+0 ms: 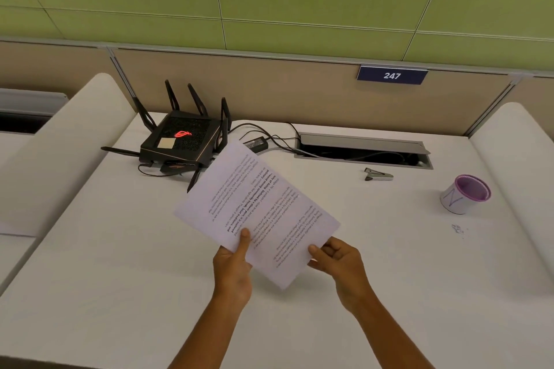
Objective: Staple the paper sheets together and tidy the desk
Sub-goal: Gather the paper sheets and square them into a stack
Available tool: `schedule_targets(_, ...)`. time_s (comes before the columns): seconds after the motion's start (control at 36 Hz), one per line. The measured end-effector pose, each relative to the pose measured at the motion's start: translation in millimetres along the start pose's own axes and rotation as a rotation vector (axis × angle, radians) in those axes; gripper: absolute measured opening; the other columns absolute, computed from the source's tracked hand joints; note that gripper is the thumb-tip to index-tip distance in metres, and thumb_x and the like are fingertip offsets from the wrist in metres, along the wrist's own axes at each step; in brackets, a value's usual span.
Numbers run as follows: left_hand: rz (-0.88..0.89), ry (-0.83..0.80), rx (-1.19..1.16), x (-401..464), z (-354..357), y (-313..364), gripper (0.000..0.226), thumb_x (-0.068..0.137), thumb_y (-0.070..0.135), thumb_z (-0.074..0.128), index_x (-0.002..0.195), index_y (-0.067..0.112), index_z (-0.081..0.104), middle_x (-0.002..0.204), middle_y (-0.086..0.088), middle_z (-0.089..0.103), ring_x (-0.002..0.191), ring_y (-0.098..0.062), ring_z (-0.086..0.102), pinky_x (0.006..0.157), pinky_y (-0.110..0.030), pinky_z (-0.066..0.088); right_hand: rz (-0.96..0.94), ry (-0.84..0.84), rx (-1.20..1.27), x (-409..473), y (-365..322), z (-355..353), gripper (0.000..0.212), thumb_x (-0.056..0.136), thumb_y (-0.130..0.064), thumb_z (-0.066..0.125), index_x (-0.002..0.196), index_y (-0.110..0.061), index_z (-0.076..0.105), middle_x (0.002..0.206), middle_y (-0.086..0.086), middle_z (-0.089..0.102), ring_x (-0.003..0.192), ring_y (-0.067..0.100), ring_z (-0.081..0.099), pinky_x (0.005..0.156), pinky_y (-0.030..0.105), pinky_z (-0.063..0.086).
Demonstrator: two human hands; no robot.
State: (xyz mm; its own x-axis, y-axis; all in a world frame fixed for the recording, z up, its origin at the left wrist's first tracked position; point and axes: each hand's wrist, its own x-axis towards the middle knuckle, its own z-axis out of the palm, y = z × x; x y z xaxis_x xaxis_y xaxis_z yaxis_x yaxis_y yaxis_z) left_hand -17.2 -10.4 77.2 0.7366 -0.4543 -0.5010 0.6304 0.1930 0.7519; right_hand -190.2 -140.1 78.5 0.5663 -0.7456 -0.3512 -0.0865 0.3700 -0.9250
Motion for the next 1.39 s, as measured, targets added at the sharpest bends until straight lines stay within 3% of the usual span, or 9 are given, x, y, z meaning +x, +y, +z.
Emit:
schedule_targets(0.17, 0.018, -0.008, 0.026, 1, -5, -1, 0.031, 0.097, 0.013, 0.074, 0.122, 0.030, 0.074, 0.128, 0.001, 0.079, 0.119, -0.024, 0.075, 0.104, -0.049, 0.059, 0.028, 0.100, -0.055, 2, 0, 11, 0.024, 0.092, -0.011, 0.076, 0.116, -0.012, 0.074, 0.108, 0.001, 0.081, 0.099, 0.024, 0.078, 0.086, 0.049, 0.064)
schedule_targets(0.25, 0.071, 0.061, 0.026, 20, -23, 17, 0.028, 0.098, 0.014, 0.073, 0.124, 0.025, 0.073, 0.130, -0.004, 0.078, 0.121, -0.027, 0.074, 0.092, -0.041, 0.066, 0.019, 0.130, -0.103, 8, -11, 0, 0.021, 0.094, -0.010, 0.073, 0.114, -0.015, 0.075, 0.104, -0.002, 0.082, 0.095, 0.023, 0.079, 0.082, 0.043, 0.065)
schedule_targets(0.39, 0.140, -0.003, 0.365, 43, -50, 52, 0.043, 0.097, 0.024, 0.076, 0.139, 0.031, 0.067, 0.130, 0.001, 0.075, 0.119, -0.024, 0.071, 0.097, -0.051, 0.063, -0.030, 0.143, -0.195, 21, -32, -24, 0.019, 0.095, -0.008, 0.071, 0.110, -0.018, 0.077, 0.100, -0.002, 0.082, 0.090, 0.020, 0.079, 0.081, 0.040, 0.065)
schedule_targets(0.5, 0.150, -0.123, 0.577, 48, -43, 63, 0.034, 0.093, 0.023, 0.081, 0.124, 0.033, 0.069, 0.110, 0.012, 0.082, 0.106, -0.021, 0.077, 0.083, -0.039, 0.068, -0.091, 0.137, -0.288, 27, -47, -34, 0.017, 0.095, -0.008, 0.071, 0.103, -0.022, 0.079, 0.096, -0.007, 0.082, 0.089, 0.017, 0.079, 0.074, 0.028, 0.063)
schedule_targets(0.61, 0.197, -0.134, 0.585, 42, -28, 65, 0.025, 0.087, 0.016, 0.086, 0.107, 0.026, 0.074, 0.092, 0.010, 0.084, 0.092, -0.018, 0.080, 0.067, -0.025, 0.066, -0.187, 0.124, -0.430, 27, -58, -35, 0.025, 0.097, -0.014, 0.070, 0.096, -0.038, 0.078, 0.089, -0.019, 0.079, 0.085, 0.005, 0.075, 0.073, 0.018, 0.060)
schedule_targets(0.81, 0.270, -0.156, 0.579, 30, -26, 44, 0.019, 0.087, 0.011, 0.086, 0.100, 0.022, 0.078, 0.094, 0.003, 0.084, 0.086, -0.011, 0.079, 0.071, -0.020, 0.064, -0.206, 0.192, -0.381, 18, -35, -45, 0.020, 0.094, -0.010, 0.073, 0.103, -0.027, 0.079, 0.091, -0.019, 0.080, 0.087, -0.001, 0.074, 0.073, 0.009, 0.055)
schedule_targets(0.94, 0.191, -0.169, 0.661, 25, -39, 9, 0.021, 0.087, 0.008, 0.086, 0.097, 0.026, 0.079, 0.092, 0.006, 0.084, 0.098, -0.021, 0.079, 0.074, -0.019, 0.064, -0.044, 0.229, -0.363, 17, 4, -52, 0.019, 0.093, -0.010, 0.075, 0.098, -0.027, 0.077, 0.092, -0.014, 0.080, 0.094, 0.013, 0.076, 0.066, 0.012, 0.055)
schedule_targets(1.14, 0.199, -0.129, 0.607, 22, -30, 11, 0.023, 0.090, 0.015, 0.084, 0.110, 0.023, 0.077, 0.104, 0.006, 0.081, 0.097, -0.010, 0.077, 0.073, -0.013, 0.062, -0.058, 0.271, -0.341, 20, 1, -51, 0.018, 0.094, -0.012, 0.073, 0.109, -0.021, 0.077, 0.099, -0.008, 0.079, 0.094, 0.008, 0.074, 0.076, 0.017, 0.054)
schedule_targets(1.39, 0.097, -0.074, 0.659, 26, -52, -4, 0.020, 0.091, 0.017, 0.084, 0.109, 0.019, 0.076, 0.105, -0.002, 0.081, 0.103, -0.026, 0.076, 0.075, -0.024, 0.058, -0.001, 0.237, -0.392, 23, 10, -53, 0.014, 0.094, -0.014, 0.074, 0.106, -0.022, 0.078, 0.099, -0.007, 0.080, 0.088, 0.002, 0.074, 0.067, 0.011, 0.054)
